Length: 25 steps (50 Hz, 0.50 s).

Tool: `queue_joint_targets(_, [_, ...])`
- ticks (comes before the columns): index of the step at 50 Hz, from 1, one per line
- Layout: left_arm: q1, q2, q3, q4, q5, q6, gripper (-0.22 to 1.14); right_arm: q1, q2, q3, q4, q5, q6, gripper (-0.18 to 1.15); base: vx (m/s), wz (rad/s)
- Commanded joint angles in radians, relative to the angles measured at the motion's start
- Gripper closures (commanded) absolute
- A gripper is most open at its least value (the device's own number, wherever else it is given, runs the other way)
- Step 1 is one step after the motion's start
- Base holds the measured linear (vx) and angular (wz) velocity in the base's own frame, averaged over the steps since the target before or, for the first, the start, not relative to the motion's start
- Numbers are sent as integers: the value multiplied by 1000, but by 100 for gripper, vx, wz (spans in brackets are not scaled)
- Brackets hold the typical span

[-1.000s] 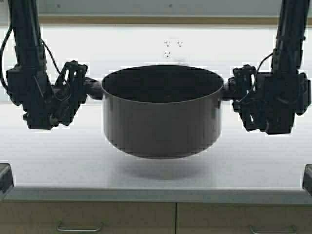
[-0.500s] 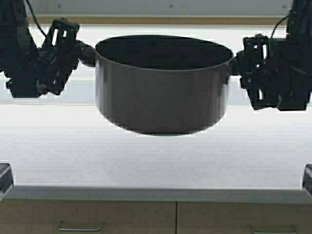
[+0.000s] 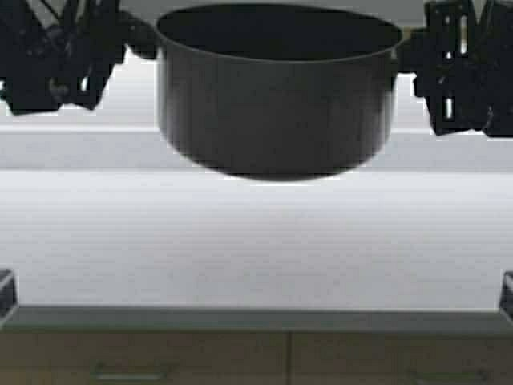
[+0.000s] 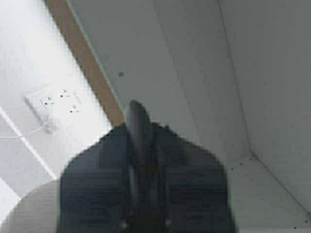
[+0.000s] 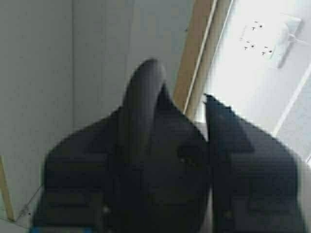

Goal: Open the cabinet, put the pot inside, then close it

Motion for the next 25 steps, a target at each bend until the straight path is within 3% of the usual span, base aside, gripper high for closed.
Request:
queue_joint_targets(1, [-78, -109, -17, -11, 38, 28, 88, 92, -144, -23, -14, 64, -18, 89, 0, 0])
queue_joint_targets(25, [-89, -472, -137, -107, 535, 295, 88, 100, -494, -121, -5, 502, -101, 89, 0, 0])
